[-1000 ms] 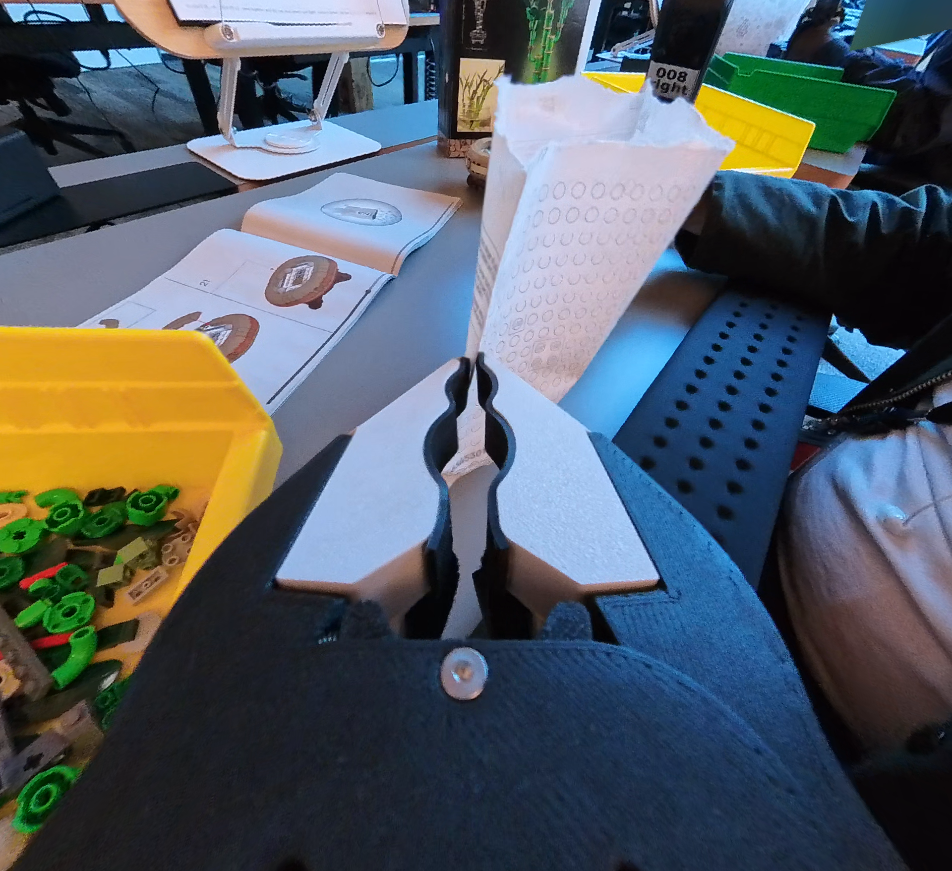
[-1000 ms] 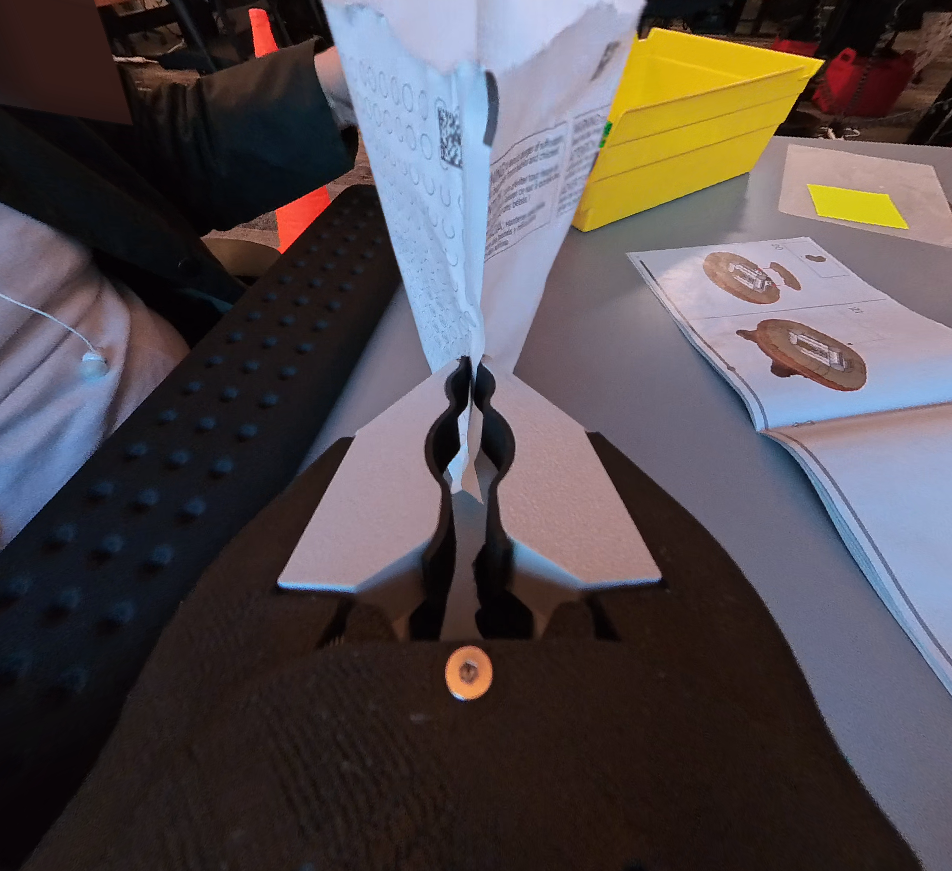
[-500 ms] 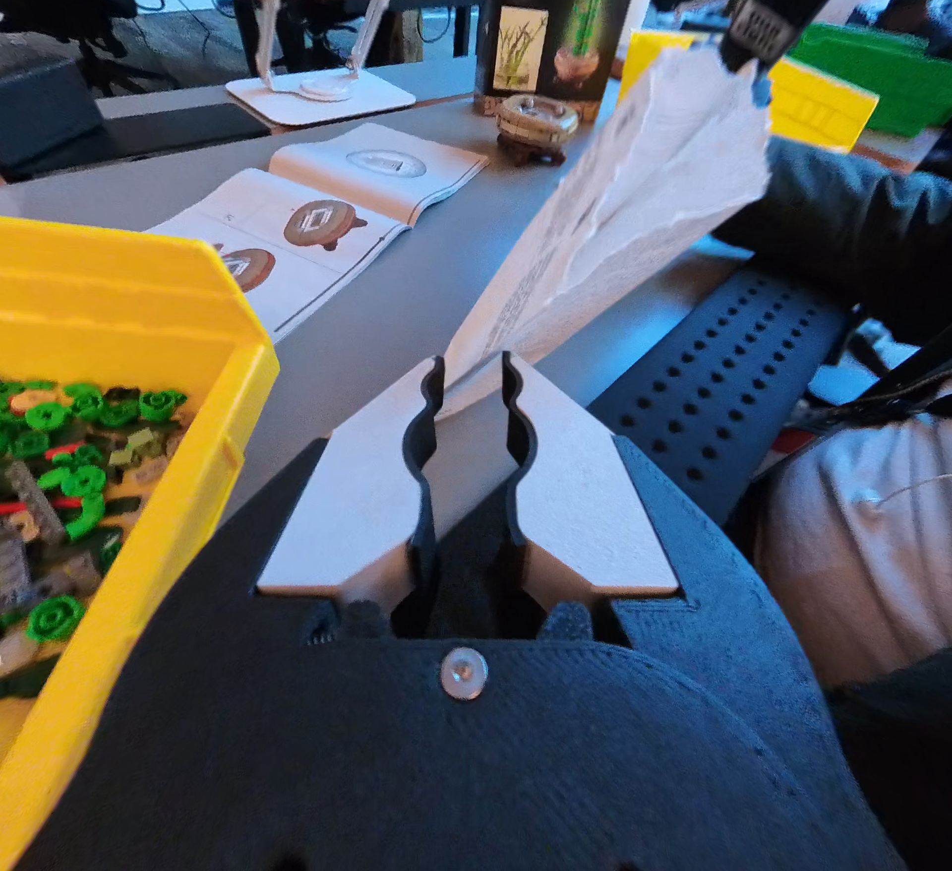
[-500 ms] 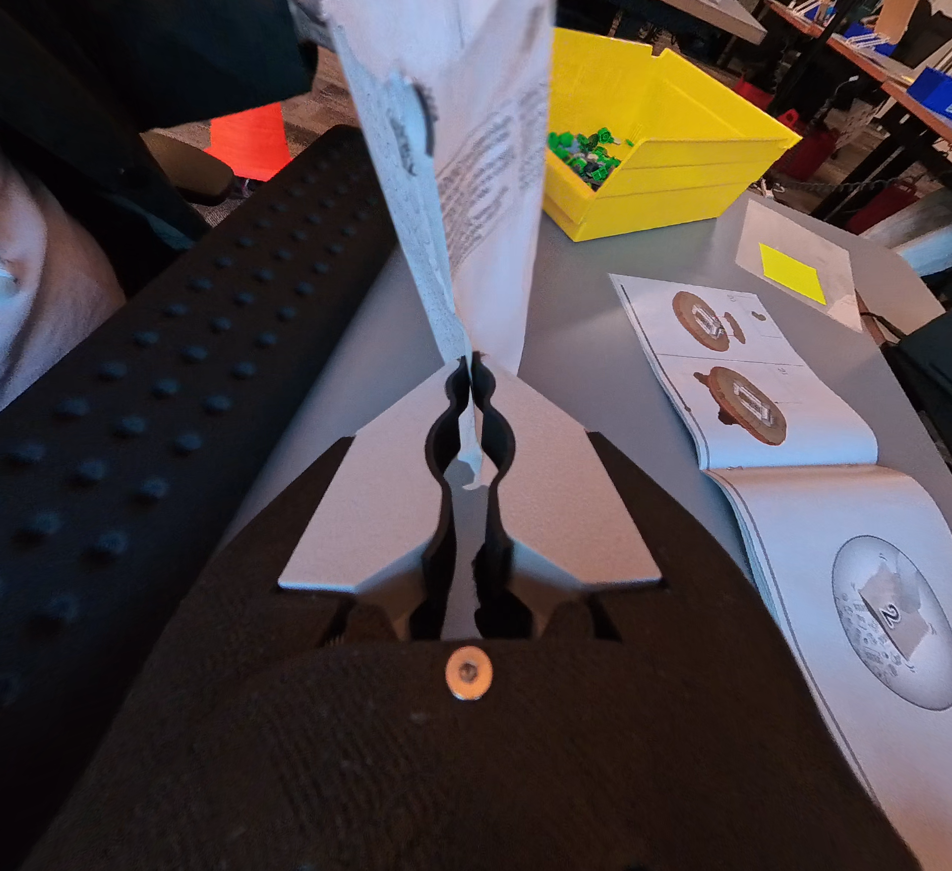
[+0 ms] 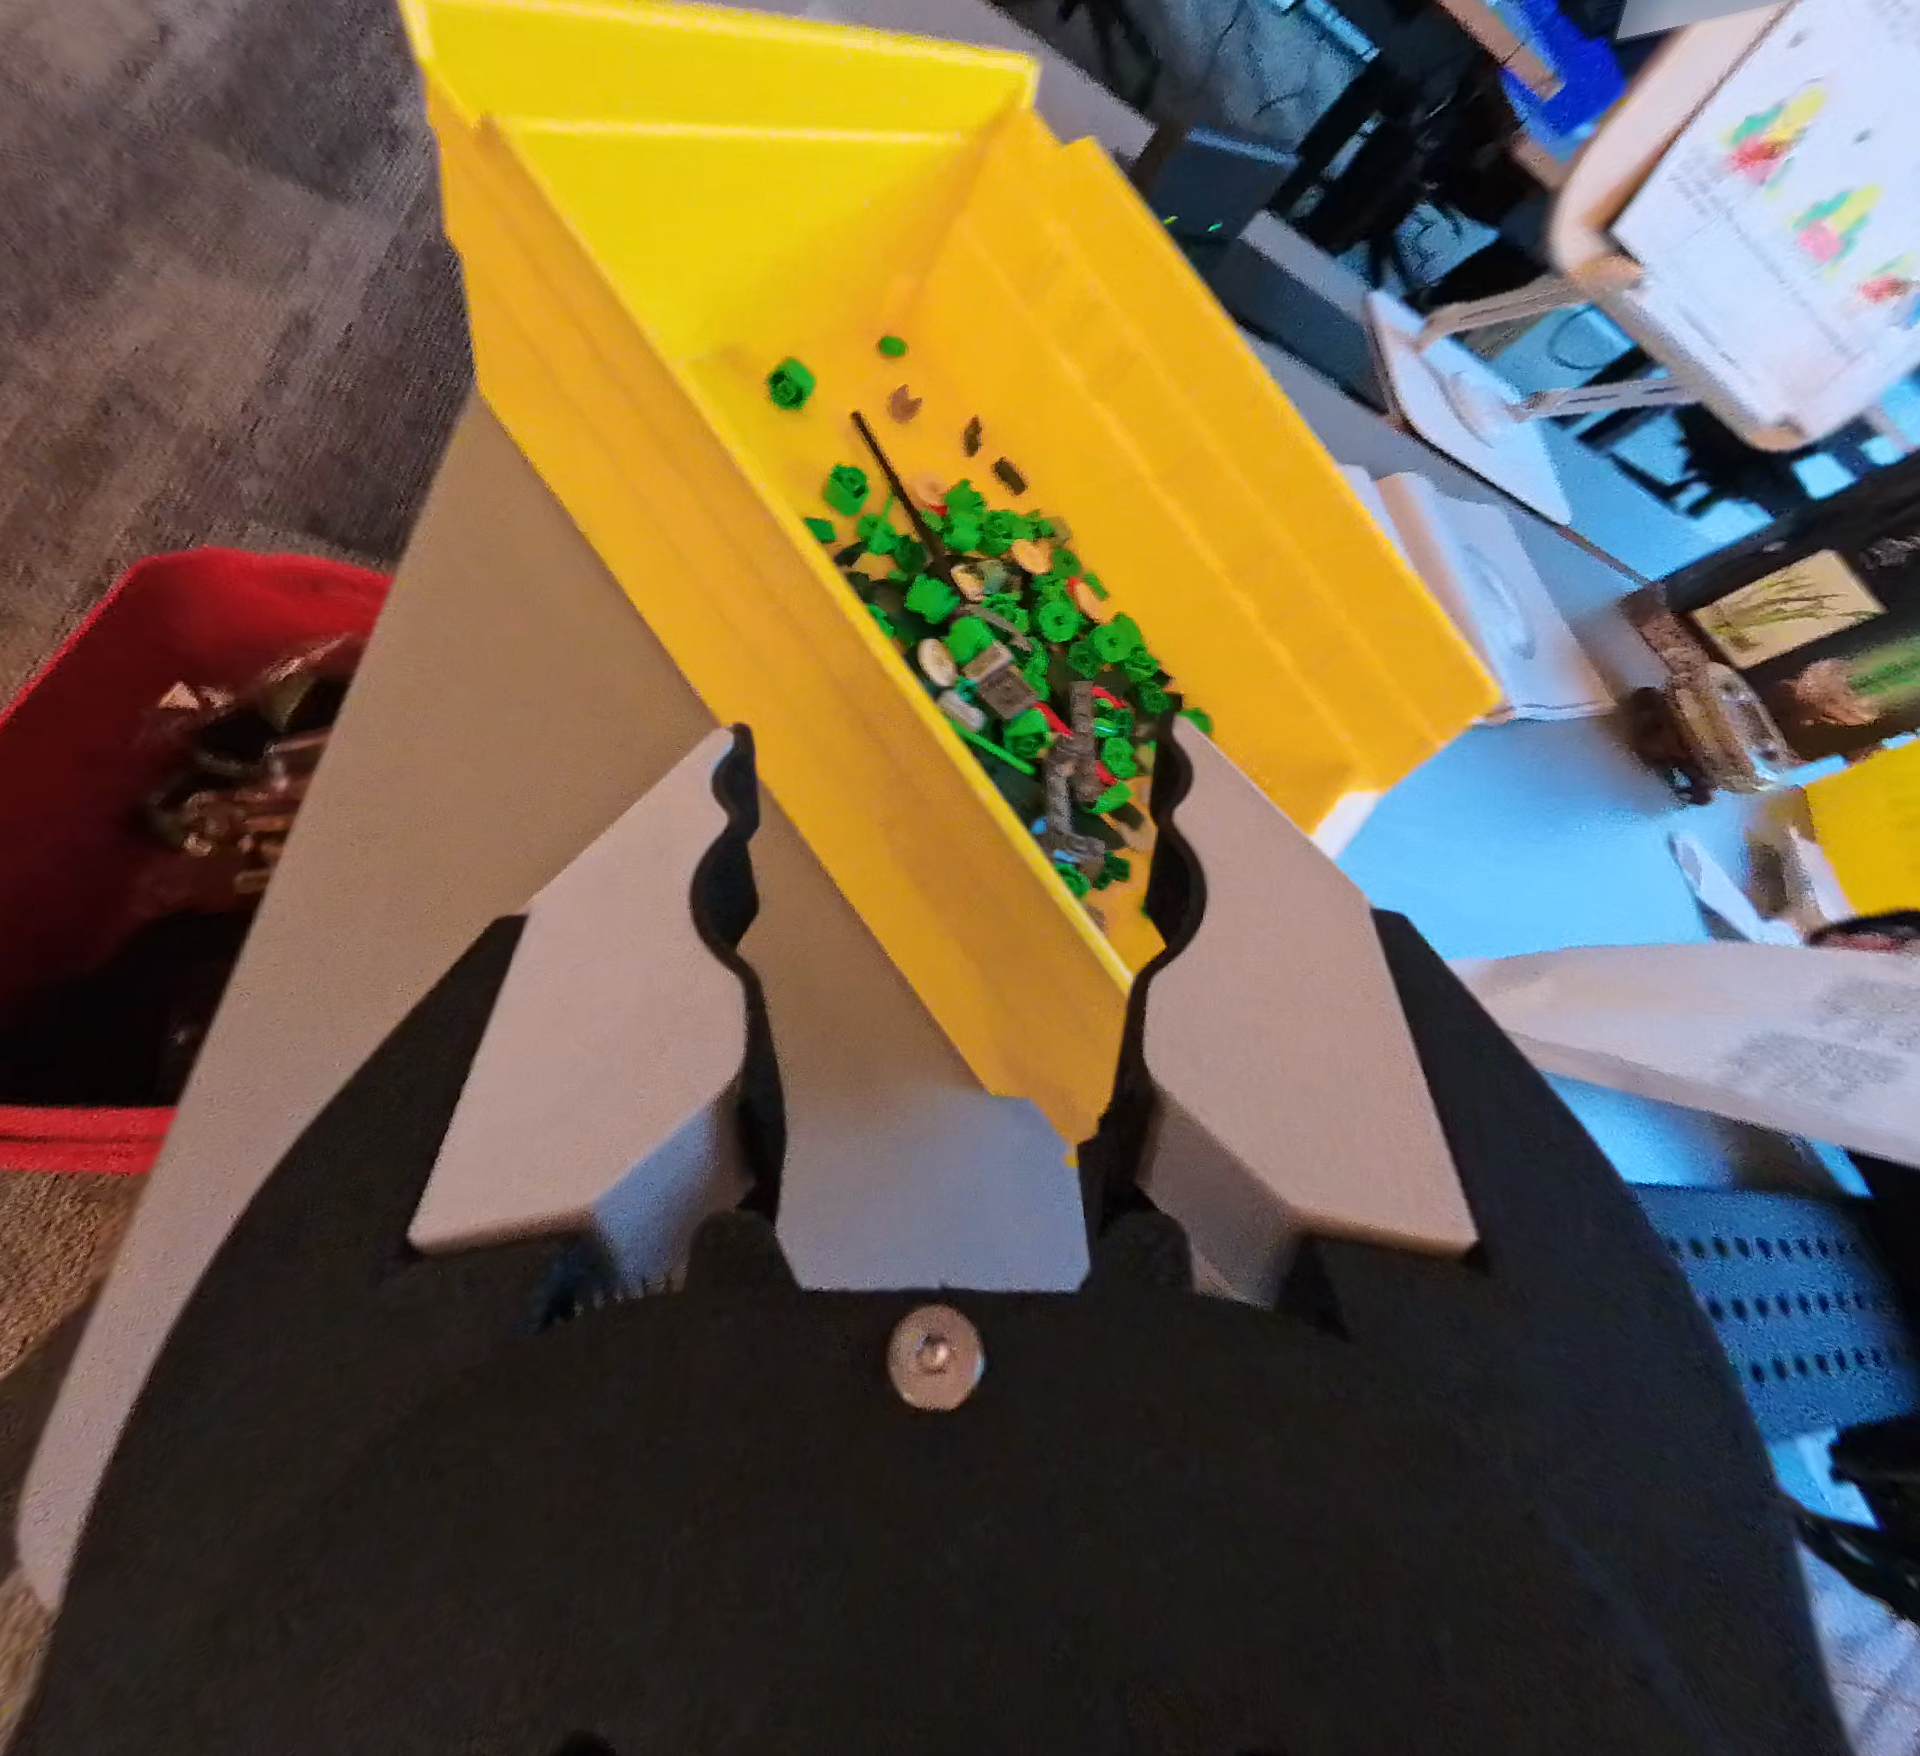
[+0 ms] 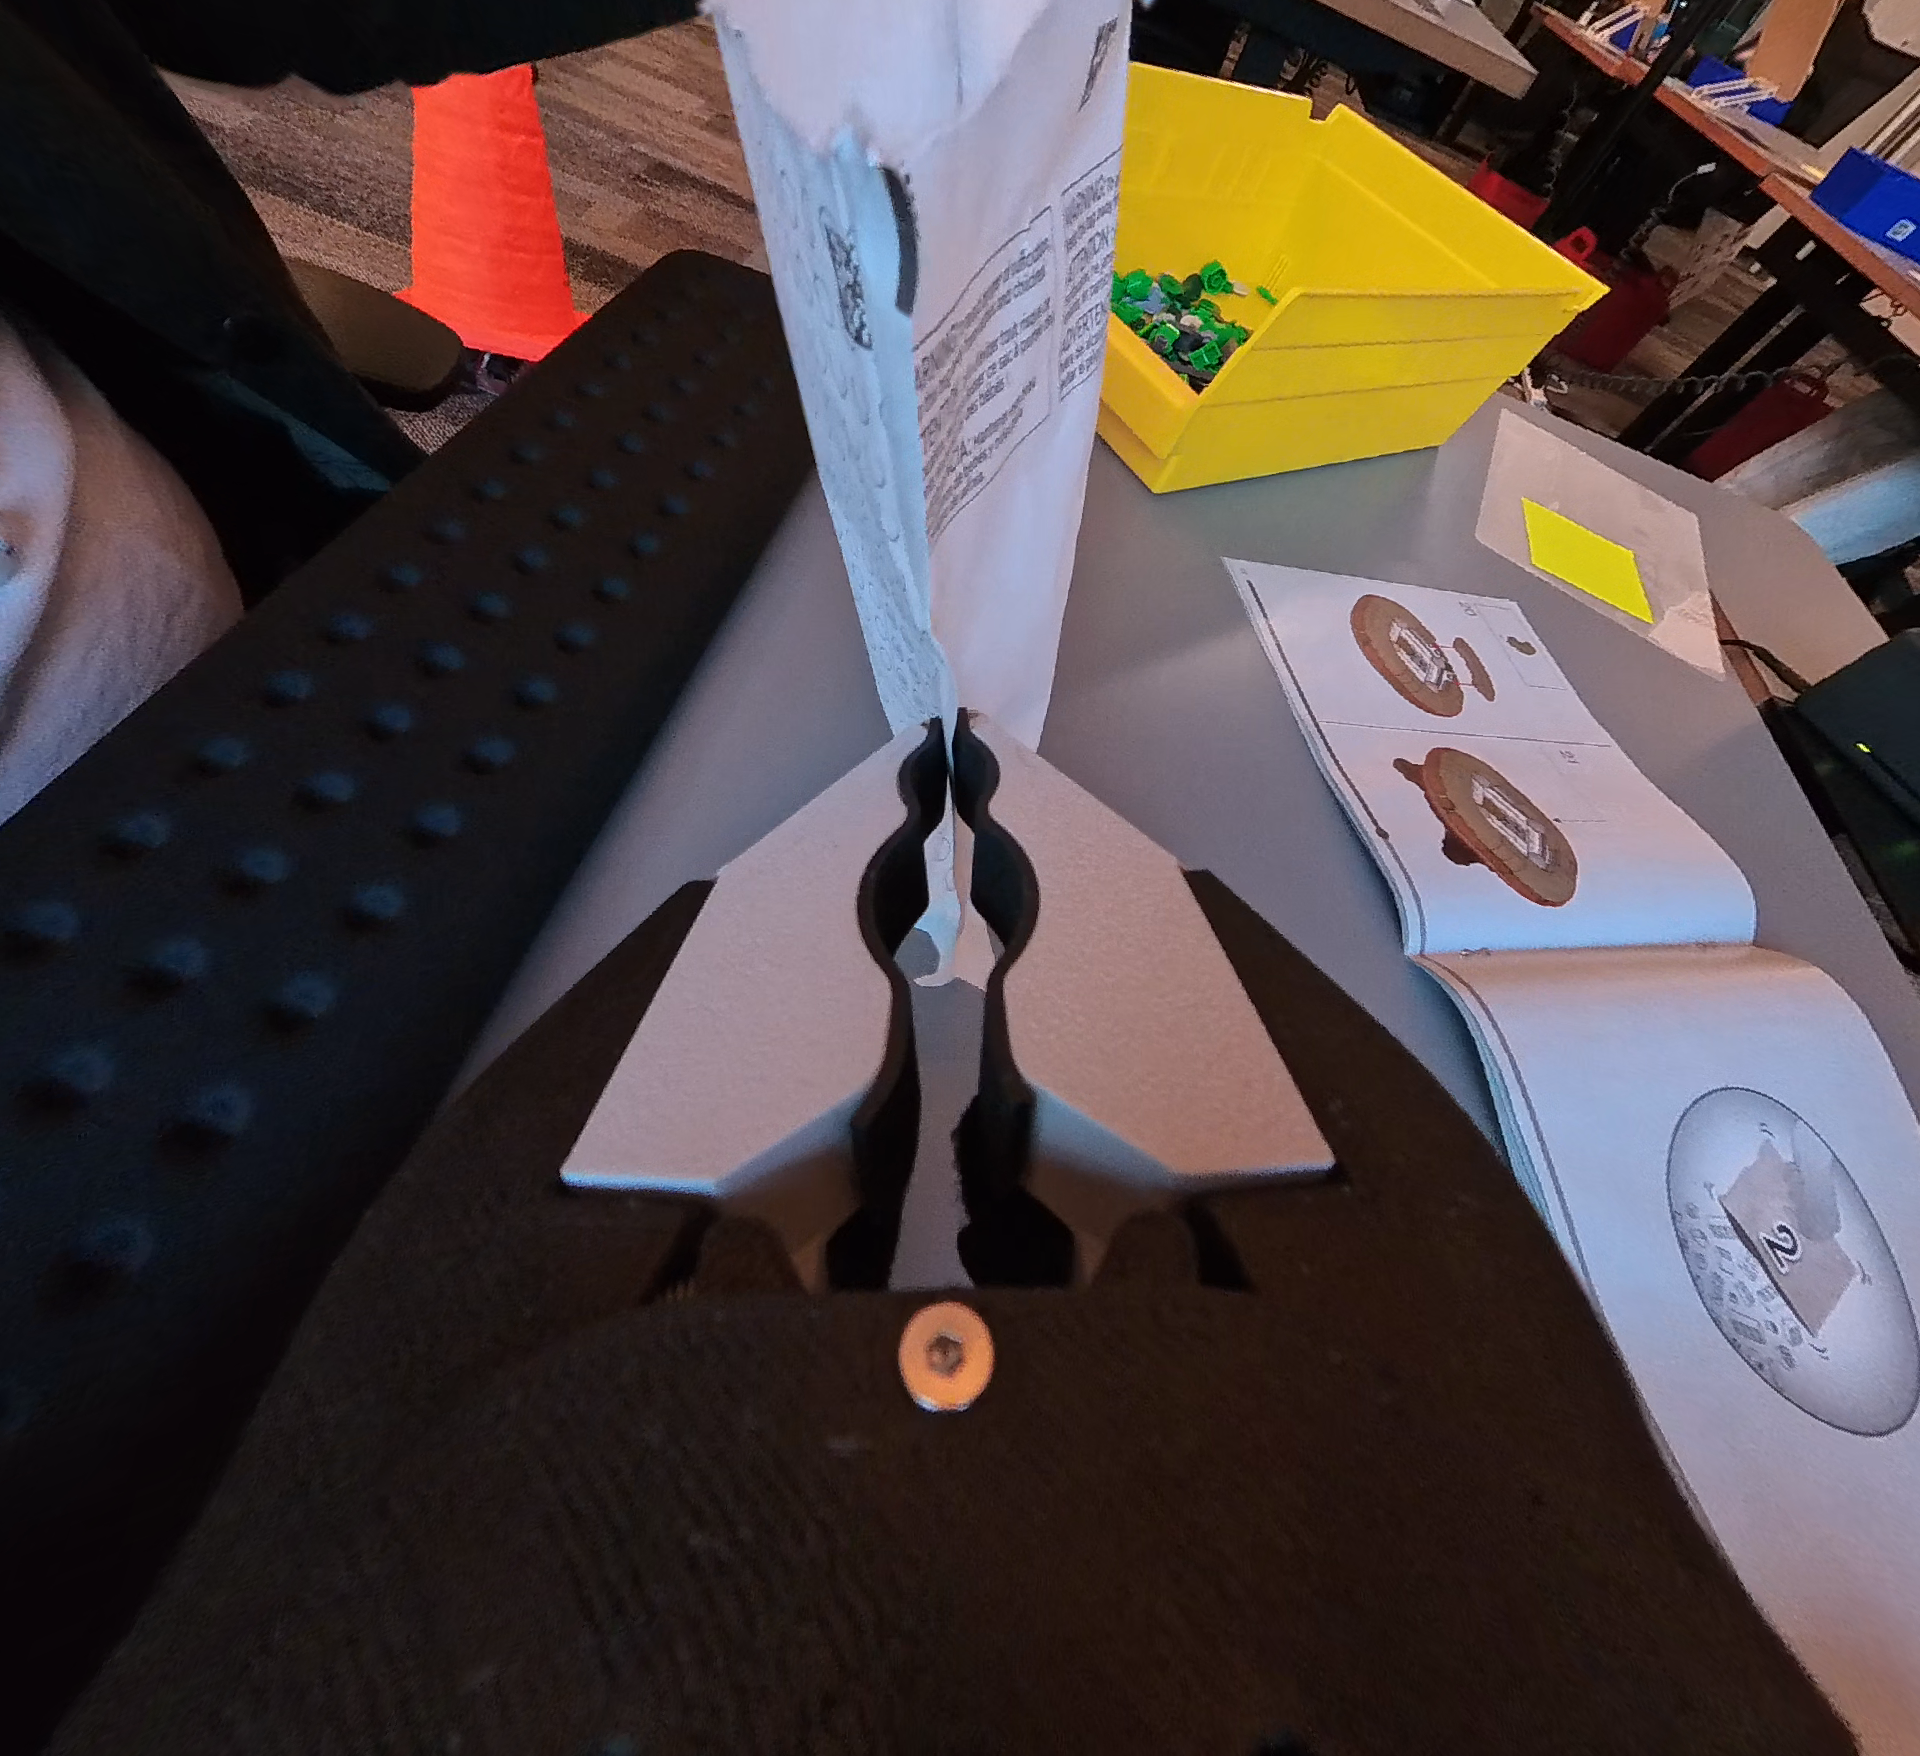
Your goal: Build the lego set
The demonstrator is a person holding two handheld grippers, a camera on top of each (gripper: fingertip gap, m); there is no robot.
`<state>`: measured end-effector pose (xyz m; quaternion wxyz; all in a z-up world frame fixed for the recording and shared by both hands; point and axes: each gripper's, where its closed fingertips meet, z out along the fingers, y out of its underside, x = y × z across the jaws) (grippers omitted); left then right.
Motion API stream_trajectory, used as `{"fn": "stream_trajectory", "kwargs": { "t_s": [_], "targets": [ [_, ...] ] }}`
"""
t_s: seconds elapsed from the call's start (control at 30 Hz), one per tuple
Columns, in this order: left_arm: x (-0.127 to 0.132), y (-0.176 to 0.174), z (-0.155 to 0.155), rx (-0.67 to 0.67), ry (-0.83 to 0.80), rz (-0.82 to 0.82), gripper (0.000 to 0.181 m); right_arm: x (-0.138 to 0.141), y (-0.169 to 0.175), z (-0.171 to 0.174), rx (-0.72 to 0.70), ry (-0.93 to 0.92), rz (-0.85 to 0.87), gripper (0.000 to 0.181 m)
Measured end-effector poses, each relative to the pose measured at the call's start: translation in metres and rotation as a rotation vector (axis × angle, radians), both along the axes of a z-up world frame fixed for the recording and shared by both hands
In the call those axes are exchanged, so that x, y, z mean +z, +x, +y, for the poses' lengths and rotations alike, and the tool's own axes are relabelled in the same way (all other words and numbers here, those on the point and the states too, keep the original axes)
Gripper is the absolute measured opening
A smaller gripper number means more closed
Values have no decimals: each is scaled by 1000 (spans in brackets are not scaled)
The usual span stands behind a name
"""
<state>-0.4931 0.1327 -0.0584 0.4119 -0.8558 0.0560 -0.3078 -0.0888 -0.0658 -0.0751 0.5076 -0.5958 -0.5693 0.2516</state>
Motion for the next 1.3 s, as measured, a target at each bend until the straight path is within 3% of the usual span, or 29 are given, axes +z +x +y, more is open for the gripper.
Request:
{"fn": "stream_trajectory", "kwargs": {
  "t_s": [0.23,0.5,0.53,0.7,0.8,0.87,0.93,1.03,1.1,1.17,1.3],
  "targets": [
    [-34,2,36,-30,-275,127,71,-4,0,0,1,-9,-14,0],
    [-44,2,48,-90,-549,185,25,-5,0,1,-9,-2,-34,0],
    [-43,-3,49,-95,-541,217,15,-4,0,0,-8,-4,-32,0],
    [-44,-16,52,-129,-550,426,8,-4,0,0,-5,-10,-26,0],
    [-45,-22,61,-114,-577,403,8,-4,0,0,-5,-11,-27,0],
    [-47,-21,63,-109,-624,354,11,-4,0,0,-5,-12,-28,0],
    [-56,-19,60,-123,-678,355,34,-5,0,0,-7,-13,-31,0],
    [-67,-15,60,-119,-714,390,20,-5,1,0,-9,-12,-35,0],
    [-70,-27,67,-63,-681,514,5,-5,2,0,-10,-13,-35,0],
    [-68,-32,69,-86,-648,610,4,-5,3,1,-13,-20,-32,0],
    [-48,-19,74,-59,-620,518,5,-7,4,4,-18,-48,-14,0]
  ]
}}
